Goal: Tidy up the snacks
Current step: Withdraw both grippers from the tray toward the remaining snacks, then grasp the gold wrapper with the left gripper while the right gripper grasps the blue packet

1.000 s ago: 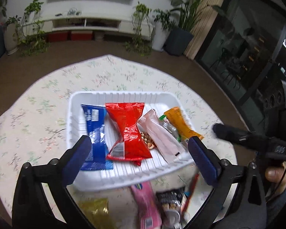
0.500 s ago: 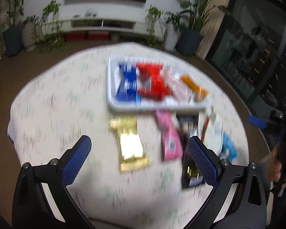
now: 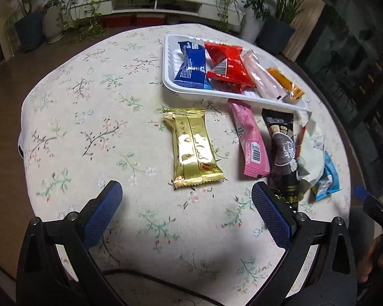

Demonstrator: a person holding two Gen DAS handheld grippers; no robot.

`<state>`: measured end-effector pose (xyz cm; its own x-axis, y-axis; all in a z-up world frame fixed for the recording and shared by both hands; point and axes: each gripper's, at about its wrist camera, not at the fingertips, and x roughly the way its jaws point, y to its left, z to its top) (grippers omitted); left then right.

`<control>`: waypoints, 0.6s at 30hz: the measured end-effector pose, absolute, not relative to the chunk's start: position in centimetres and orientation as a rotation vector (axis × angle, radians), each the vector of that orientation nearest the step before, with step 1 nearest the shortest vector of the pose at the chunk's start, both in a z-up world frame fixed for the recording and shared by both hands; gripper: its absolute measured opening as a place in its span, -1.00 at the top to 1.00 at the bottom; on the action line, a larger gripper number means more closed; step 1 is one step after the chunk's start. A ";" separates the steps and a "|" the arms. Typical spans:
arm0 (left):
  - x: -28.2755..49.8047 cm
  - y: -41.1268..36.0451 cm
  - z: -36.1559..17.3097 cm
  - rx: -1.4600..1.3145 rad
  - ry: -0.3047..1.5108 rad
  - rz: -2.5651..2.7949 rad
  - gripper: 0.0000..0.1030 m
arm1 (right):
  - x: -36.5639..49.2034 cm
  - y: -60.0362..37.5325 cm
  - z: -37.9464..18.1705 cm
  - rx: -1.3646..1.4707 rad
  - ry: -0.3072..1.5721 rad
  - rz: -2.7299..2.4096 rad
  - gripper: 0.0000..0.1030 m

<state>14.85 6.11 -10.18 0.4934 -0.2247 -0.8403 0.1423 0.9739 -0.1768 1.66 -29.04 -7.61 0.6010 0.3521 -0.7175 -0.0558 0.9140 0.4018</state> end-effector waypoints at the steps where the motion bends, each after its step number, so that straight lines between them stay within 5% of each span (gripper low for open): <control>1: 15.3 5.8 -10.1 -0.068 1.030 -0.221 -0.97 | 1.6 -29.0 -7.6 0.353 0.900 0.245 -0.76; 5: 17.7 4.6 -10.0 -0.012 1.049 -0.213 -0.95 | 1.5 -28.8 -7.7 0.339 0.900 0.247 -0.73; 10: 20.6 3.9 -10.6 0.041 1.080 -0.197 -0.51 | 1.5 -28.7 -7.8 0.332 0.906 0.243 -0.71; 18: 22.6 3.5 -12.6 0.097 1.124 -0.158 -0.49 | 1.6 -28.5 -8.0 0.318 0.910 0.243 -0.71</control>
<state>22.57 3.51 -12.60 0.4227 -0.0772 -0.9030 0.1748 0.9846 -0.0023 1.64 -28.50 -7.98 0.5919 0.3383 -0.7316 -0.0724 0.9263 0.3697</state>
